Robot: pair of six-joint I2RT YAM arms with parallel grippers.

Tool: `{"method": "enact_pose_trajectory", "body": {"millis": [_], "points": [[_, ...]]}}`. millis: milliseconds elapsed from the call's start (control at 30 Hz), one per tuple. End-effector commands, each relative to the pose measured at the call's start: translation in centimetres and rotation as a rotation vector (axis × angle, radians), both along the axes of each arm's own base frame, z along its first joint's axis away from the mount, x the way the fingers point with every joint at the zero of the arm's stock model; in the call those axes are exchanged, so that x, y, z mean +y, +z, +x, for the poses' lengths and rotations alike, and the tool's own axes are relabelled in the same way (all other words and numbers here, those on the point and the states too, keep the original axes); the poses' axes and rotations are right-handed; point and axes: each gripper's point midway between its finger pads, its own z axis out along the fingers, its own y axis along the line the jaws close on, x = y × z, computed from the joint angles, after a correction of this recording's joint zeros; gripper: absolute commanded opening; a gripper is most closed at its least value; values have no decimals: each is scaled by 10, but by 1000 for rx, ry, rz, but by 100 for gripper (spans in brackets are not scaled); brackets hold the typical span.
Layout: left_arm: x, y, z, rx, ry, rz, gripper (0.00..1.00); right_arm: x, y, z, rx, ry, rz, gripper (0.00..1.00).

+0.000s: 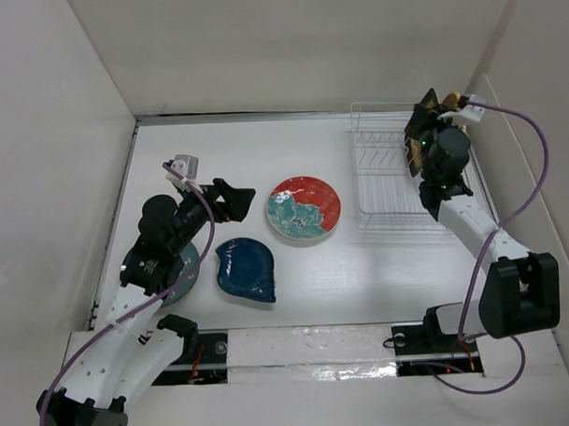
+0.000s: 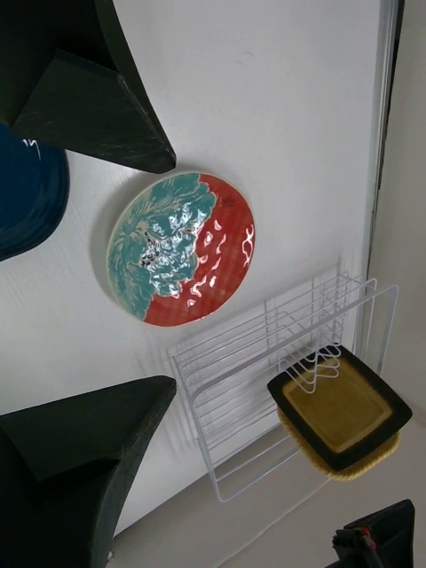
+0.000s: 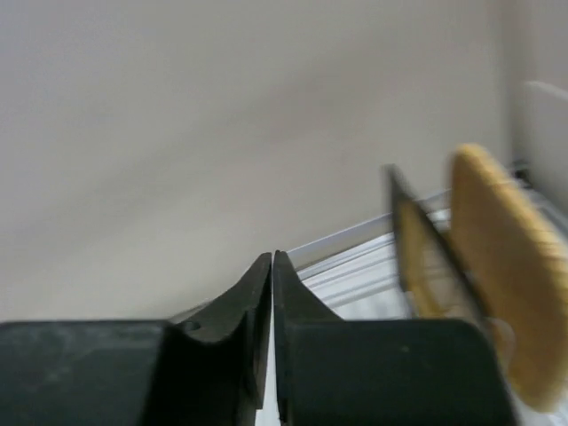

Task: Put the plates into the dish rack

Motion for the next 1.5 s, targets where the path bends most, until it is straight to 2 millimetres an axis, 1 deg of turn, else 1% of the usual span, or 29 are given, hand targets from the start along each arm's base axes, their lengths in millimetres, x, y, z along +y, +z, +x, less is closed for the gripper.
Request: {"method": "enact_pose_trajectory", "body": {"millis": [0, 33, 67, 133, 167, 200, 267, 300, 333, 400, 467, 500, 533, 567, 633, 700, 733, 767, 833, 867, 900, 1000, 1033, 1133, 1233, 1267, 1333, 1367, 1467], "points": [[12, 34, 1, -93, 66, -42, 99, 73, -3, -7, 21, 231, 48, 1], [14, 38, 1, -105, 77, -48, 99, 89, -11, -9, 49, 272, 55, 0], [16, 41, 1, -115, 91, -55, 99, 121, -13, -15, 55, 354, 58, 0], [23, 56, -5, -170, 113, -84, 99, 159, -23, -24, 86, 477, 51, 0], [29, 64, -8, -195, 139, -96, 99, 188, -26, -32, 97, 554, 53, 0], [34, 70, -11, -219, 159, -101, 92, 210, -29, -36, 115, 629, 48, 0], [36, 72, -12, -231, 172, -104, 78, 244, -34, -44, 139, 714, 38, 0], [37, 72, -11, -231, 173, -104, 47, 279, -45, -58, 167, 820, 24, 0], [37, 72, -11, -228, 178, -104, 28, 293, -48, -63, 188, 851, 18, 0], [34, 63, -6, -187, 170, -89, 0, 316, -67, -74, 241, 894, 28, 6], [26, 55, -4, -158, 132, -80, 0, 326, -100, -75, 313, 910, 32, 16], [21, 46, -1, -131, 114, -71, 0, 335, -113, -82, 352, 945, 27, 17], [17, 45, 0, -127, 96, -74, 0, 342, -124, -89, 384, 962, 25, 18], [12, 38, 2, -109, 70, -65, 0, 344, -142, -96, 430, 973, 26, 22], [9, 39, 4, -105, 56, -54, 0, 354, -157, -113, 479, 1028, 15, 26], [7, 38, 4, -111, 42, -38, 0, 372, -171, -140, 525, 1100, -34, 33], [6, 39, 4, -114, 40, -38, 0, 377, -184, -154, 584, 1125, -64, 36], [6, 39, 4, -117, 37, -34, 0, 390, -191, -174, 606, 1168, -101, 43], [7, 37, 4, -110, 38, -25, 0, 394, -215, -192, 698, 1197, -130, 49], [7, 38, 3, -116, 38, -24, 0, 394, -222, -196, 725, 1208, -120, 53], [7, 35, 2, -112, 37, -23, 12, 399, -234, -208, 763, 1245, -116, 56], [11, 37, -1, -126, 49, -25, 28, 398, -256, -214, 825, 1252, -105, 62], [13, 37, -1, -125, 61, -23, 39, 400, -265, -218, 859, 1270, -105, 63], [20, 40, -3, -138, 90, -24, 49, 404, -277, -225, 896, 1275, -126, 64], [24, 43, -4, -153, 110, -22, 52, 403, -284, -223, 913, 1240, -147, 63], [24, 43, -5, -152, 112, -20, 52, 404, -291, -224, 931, 1245, -148, 63], [22, 44, -7, -155, 97, -22, 52, 407, -296, -224, 941, 1256, -148, 62], [22, 45, -7, -161, 95, -24, 52, 407, -302, -224, 955, 1252, -152, 60], [23, 43, -6, -153, 101, -16, 52, 417, -299, -223, 941, 1279, -122, 57]]}}
